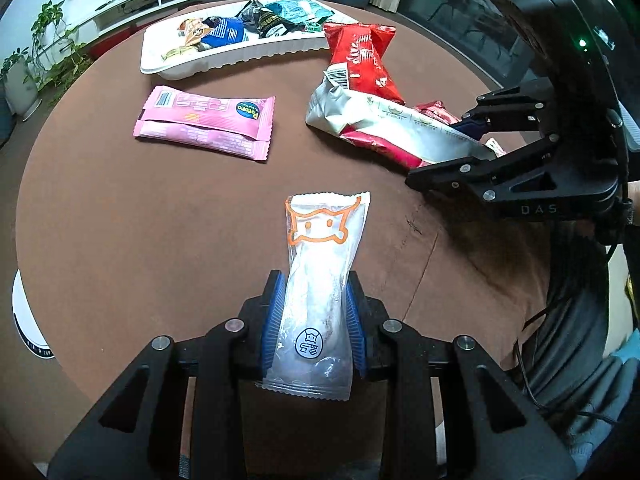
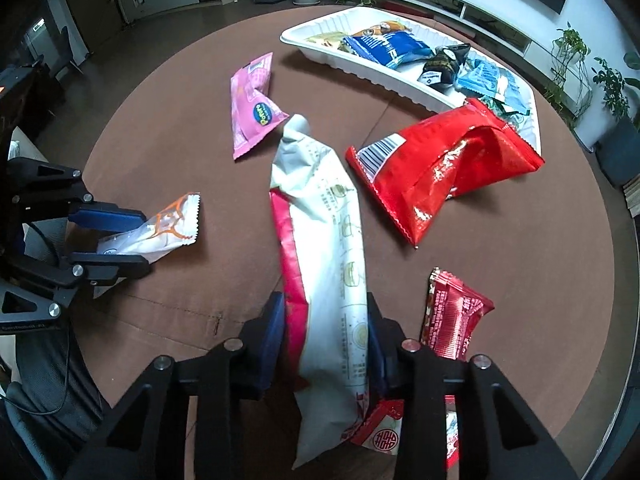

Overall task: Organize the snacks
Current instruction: 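Lift the clear packet with the left tool while the right tool lifts the white-red packet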

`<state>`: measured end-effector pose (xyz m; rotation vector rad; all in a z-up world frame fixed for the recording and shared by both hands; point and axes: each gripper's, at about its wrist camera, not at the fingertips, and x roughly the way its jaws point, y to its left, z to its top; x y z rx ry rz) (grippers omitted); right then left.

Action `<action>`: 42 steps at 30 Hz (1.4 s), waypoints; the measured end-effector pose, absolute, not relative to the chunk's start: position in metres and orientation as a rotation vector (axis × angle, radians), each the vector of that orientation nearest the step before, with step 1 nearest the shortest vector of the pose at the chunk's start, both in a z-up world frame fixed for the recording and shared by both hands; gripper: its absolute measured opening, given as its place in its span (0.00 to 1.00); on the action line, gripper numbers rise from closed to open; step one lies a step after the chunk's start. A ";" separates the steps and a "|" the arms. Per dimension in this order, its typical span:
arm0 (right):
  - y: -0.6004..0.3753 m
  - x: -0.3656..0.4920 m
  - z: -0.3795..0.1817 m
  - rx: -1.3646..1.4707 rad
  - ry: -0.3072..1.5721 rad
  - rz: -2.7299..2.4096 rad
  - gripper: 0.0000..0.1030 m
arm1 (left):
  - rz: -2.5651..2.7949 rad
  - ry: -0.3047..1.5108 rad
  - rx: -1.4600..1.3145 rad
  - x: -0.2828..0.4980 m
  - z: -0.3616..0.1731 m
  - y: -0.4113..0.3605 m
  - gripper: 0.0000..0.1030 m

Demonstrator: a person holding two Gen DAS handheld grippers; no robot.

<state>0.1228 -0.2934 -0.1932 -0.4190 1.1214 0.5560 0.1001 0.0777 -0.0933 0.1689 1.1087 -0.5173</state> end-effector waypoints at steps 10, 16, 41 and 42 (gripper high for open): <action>-0.290 0.120 -0.192 -0.441 1.129 0.580 0.31 | -0.520 1.099 0.170 0.100 -0.095 0.073 0.26; -0.292 0.115 -0.190 -0.401 1.123 0.581 0.25 | -0.521 1.092 0.135 0.100 -0.095 0.078 0.24; -0.268 0.117 -0.189 -0.554 1.193 0.591 0.25 | -0.410 1.133 0.302 0.107 -0.099 0.056 0.45; -0.265 0.120 -0.190 -0.561 1.200 0.591 0.25 | -0.412 1.134 0.300 0.107 -0.099 0.057 0.45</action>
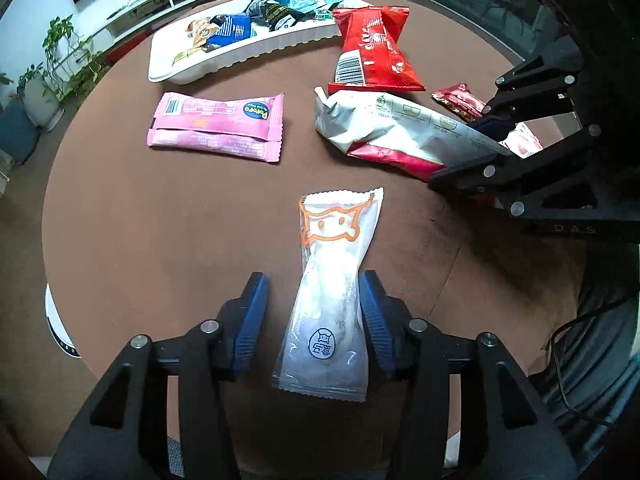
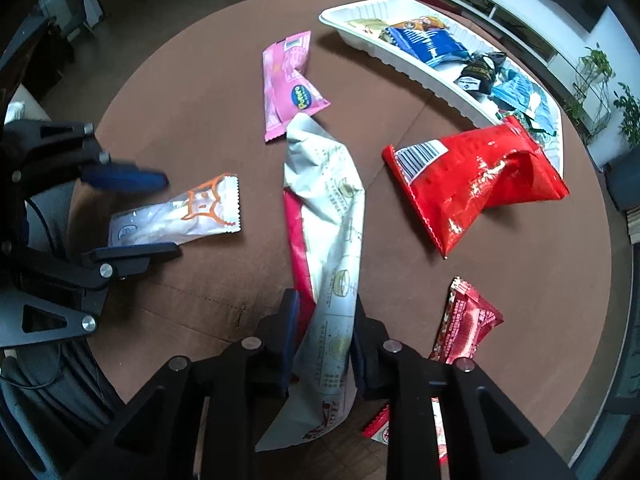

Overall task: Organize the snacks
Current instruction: 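Lift the clear packet with the left tool while the right tool lifts the white-red packet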

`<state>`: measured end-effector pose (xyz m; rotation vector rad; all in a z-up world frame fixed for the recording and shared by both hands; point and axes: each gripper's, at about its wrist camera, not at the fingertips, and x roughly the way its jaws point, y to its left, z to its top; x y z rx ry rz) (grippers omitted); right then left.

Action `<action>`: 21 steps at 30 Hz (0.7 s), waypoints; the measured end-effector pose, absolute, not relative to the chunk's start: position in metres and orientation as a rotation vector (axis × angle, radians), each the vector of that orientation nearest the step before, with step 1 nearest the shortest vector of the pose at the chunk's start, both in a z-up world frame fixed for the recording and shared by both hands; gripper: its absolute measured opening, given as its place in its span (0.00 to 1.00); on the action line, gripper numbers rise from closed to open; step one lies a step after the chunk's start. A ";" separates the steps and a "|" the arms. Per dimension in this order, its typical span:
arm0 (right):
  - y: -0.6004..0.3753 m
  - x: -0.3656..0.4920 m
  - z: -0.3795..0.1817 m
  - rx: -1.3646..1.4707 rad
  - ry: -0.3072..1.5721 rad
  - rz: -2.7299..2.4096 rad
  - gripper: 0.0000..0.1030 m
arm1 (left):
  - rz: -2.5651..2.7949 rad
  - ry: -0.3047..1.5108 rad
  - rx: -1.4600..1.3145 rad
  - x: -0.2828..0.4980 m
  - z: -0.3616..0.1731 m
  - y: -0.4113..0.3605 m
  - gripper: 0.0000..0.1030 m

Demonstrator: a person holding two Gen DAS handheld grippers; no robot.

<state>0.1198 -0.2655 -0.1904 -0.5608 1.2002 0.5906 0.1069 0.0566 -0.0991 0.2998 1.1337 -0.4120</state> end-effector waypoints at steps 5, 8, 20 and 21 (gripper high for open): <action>-0.257 0.118 -0.191 -0.563 1.203 0.598 0.20 | -0.454 1.111 0.267 0.106 -0.098 0.060 0.30; -0.256 0.117 -0.191 -0.537 1.191 0.595 0.18 | -0.460 1.101 0.228 0.108 -0.098 0.065 0.23; -0.279 0.122 -0.191 -0.299 1.156 0.606 0.15 | -0.471 1.074 0.136 0.105 -0.096 0.076 0.19; -0.282 0.124 -0.191 -0.280 1.155 0.609 0.16 | -0.472 1.073 0.129 0.104 -0.096 0.076 0.19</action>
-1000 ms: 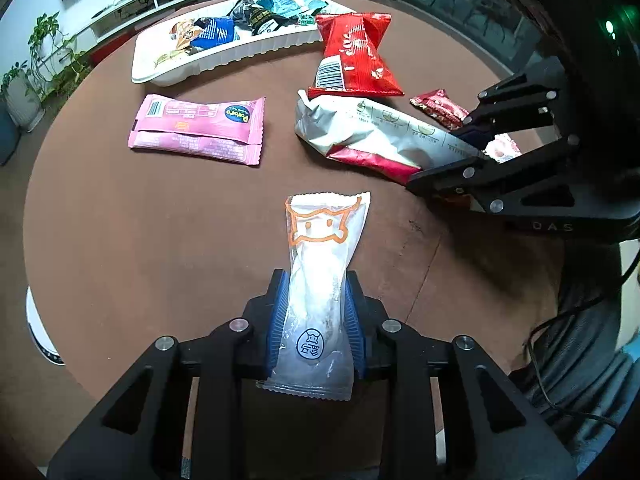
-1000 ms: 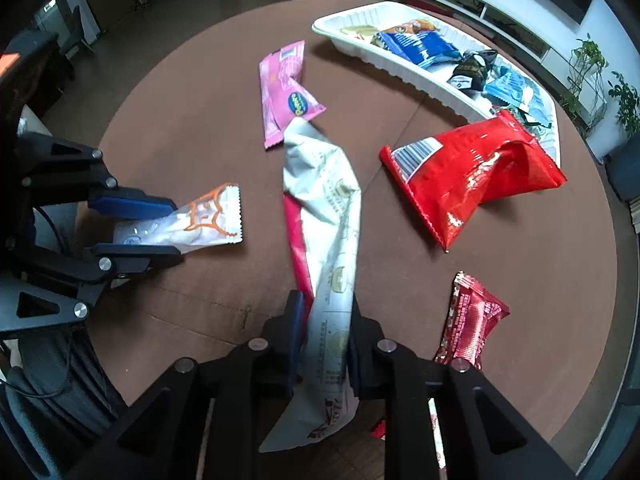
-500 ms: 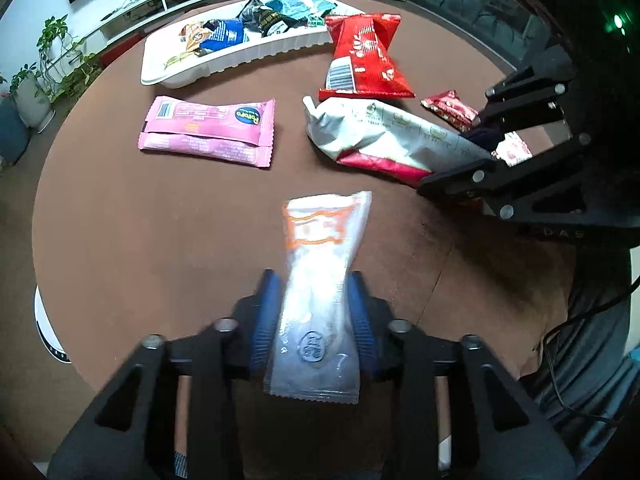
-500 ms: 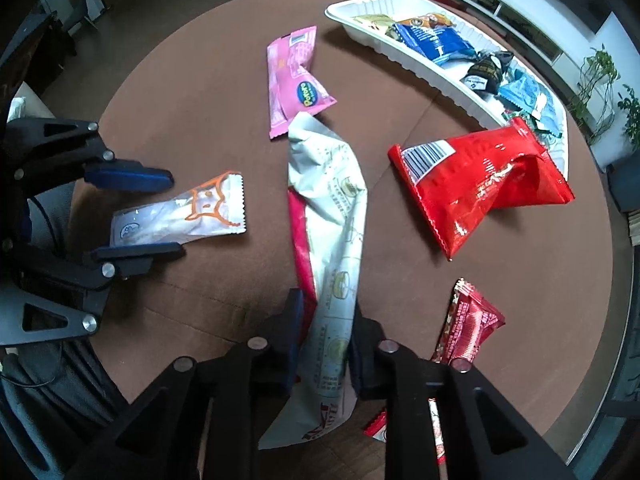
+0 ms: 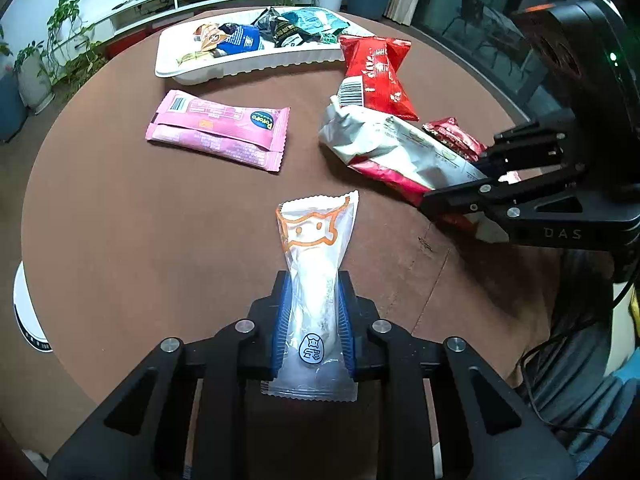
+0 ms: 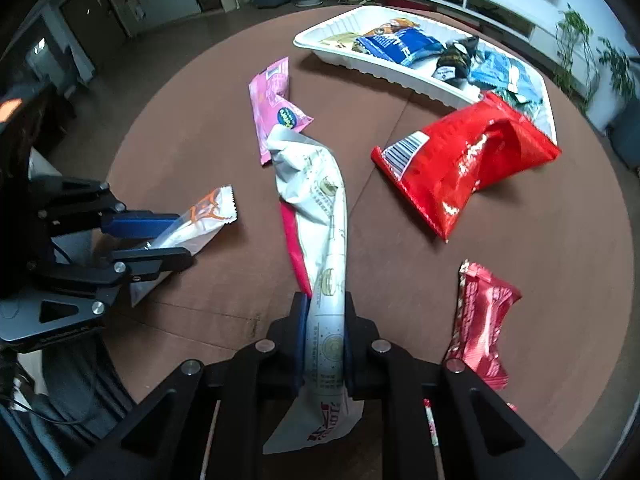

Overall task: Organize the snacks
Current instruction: 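Lift the clear packet with the left tool while the right tool lifts the white-red packet, then carry the clear packet and white-red packet over the white tray with both tools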

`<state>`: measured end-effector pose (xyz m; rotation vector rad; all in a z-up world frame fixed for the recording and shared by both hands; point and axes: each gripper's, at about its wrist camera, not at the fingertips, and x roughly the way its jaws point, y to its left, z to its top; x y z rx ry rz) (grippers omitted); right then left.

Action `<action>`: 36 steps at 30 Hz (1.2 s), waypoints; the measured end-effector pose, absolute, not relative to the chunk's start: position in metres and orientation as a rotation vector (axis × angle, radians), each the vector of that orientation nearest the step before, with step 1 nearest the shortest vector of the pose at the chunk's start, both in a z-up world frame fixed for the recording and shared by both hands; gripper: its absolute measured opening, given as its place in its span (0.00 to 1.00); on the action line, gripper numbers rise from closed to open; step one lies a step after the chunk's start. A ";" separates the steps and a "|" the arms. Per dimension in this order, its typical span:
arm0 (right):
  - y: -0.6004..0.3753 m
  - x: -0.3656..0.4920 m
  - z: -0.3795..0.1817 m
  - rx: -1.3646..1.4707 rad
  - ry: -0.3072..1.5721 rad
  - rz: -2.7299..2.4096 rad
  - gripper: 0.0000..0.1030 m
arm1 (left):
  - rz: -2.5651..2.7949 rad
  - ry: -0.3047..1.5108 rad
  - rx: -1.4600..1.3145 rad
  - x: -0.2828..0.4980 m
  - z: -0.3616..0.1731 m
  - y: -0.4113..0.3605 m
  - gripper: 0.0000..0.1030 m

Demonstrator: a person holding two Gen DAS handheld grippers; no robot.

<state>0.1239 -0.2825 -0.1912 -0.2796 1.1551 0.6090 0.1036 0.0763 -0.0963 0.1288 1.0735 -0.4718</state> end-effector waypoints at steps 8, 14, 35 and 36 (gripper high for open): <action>-0.293 0.122 -0.183 -0.157 1.138 0.638 0.15 | -0.494 1.047 0.032 0.103 -0.089 0.086 0.19; -0.303 0.110 -0.170 -0.080 1.119 0.660 0.15 | -0.505 1.018 -0.054 0.106 -0.078 0.096 0.19; -0.388 0.138 -0.125 0.225 1.020 0.590 0.15 | -0.488 0.877 -0.286 0.153 -0.015 0.154 0.19; -0.395 0.143 -0.121 0.242 1.009 0.577 0.15 | -0.486 0.871 -0.289 0.158 -0.009 0.157 0.19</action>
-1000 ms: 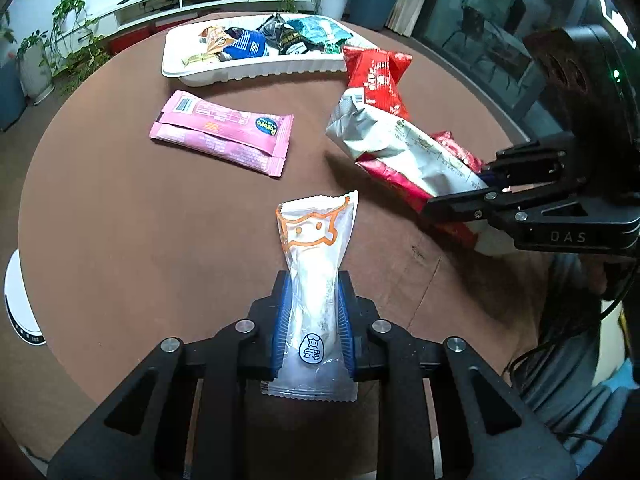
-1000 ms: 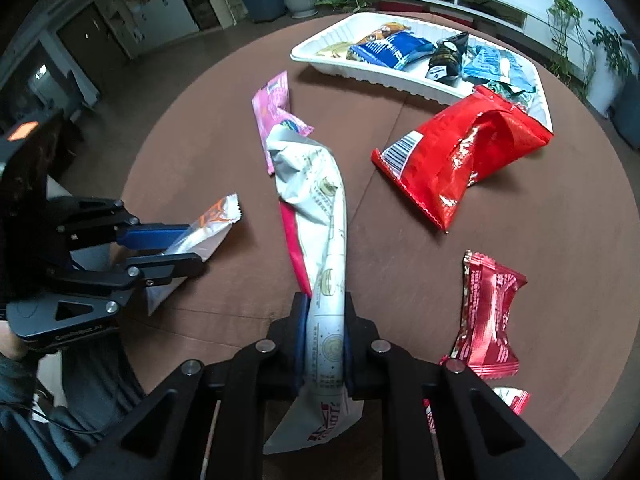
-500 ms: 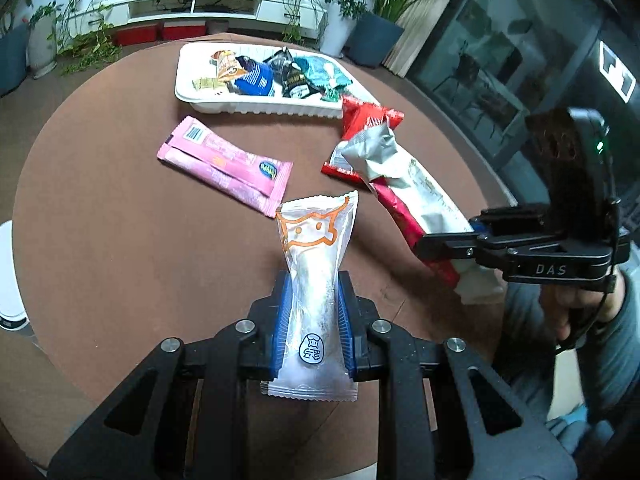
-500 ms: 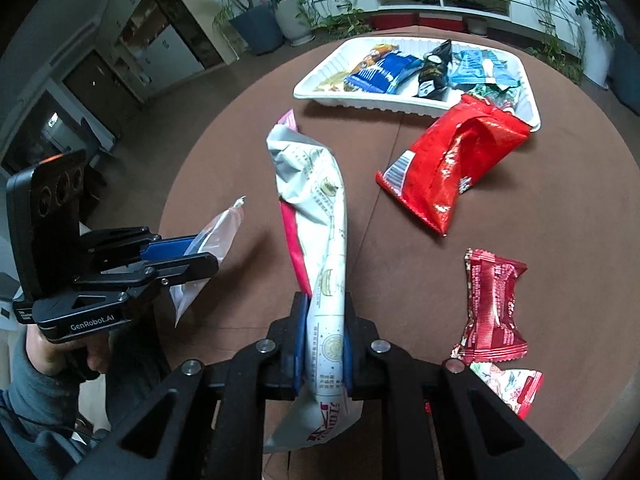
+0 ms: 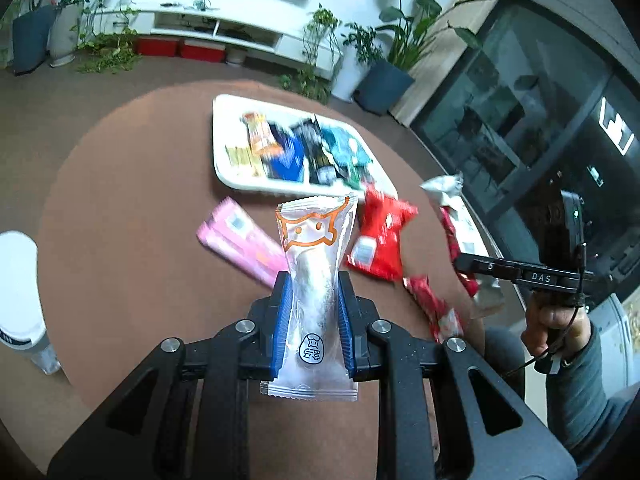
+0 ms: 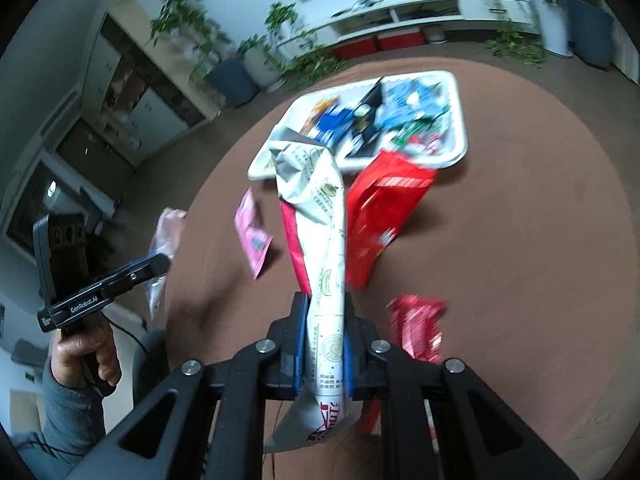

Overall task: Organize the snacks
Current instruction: 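Carry the clear packet and white-red packet over the white tray with both tools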

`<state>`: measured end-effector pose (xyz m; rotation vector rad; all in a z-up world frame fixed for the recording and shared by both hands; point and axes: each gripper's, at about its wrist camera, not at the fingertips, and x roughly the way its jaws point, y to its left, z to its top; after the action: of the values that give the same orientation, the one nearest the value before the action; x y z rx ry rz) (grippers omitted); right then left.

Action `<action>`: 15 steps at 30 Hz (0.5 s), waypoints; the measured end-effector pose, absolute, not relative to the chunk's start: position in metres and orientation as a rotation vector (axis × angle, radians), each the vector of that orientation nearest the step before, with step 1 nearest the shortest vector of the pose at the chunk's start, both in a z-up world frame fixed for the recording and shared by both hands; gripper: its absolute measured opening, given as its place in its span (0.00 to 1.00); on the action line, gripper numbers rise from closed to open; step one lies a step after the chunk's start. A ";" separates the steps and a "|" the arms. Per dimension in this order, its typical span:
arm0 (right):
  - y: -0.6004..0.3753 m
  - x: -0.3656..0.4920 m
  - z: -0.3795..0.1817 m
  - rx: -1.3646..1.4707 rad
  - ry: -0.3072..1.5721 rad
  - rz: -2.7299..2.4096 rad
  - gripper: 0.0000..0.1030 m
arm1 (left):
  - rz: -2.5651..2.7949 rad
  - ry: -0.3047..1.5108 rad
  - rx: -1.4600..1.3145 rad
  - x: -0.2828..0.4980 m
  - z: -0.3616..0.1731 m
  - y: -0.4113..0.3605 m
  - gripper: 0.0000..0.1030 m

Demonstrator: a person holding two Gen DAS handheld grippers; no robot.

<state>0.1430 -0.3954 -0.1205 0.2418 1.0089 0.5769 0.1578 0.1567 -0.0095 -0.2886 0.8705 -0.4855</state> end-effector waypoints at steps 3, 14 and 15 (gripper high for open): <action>-0.414 0.158 -0.105 0.272 0.972 0.536 0.15 | -0.473 0.846 -0.283 0.177 0.007 0.164 0.19; -0.420 0.230 -0.039 0.311 0.848 0.504 0.15 | -0.483 0.789 -0.228 0.262 0.066 0.155 0.19; -0.415 0.240 -0.037 0.317 0.846 0.514 0.15 | -0.489 0.787 -0.221 0.268 0.070 0.151 0.19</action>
<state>0.2396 -0.4147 -0.0373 0.3173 0.8455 0.5142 0.2682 0.1509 0.0702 -0.2210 0.7866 -0.4886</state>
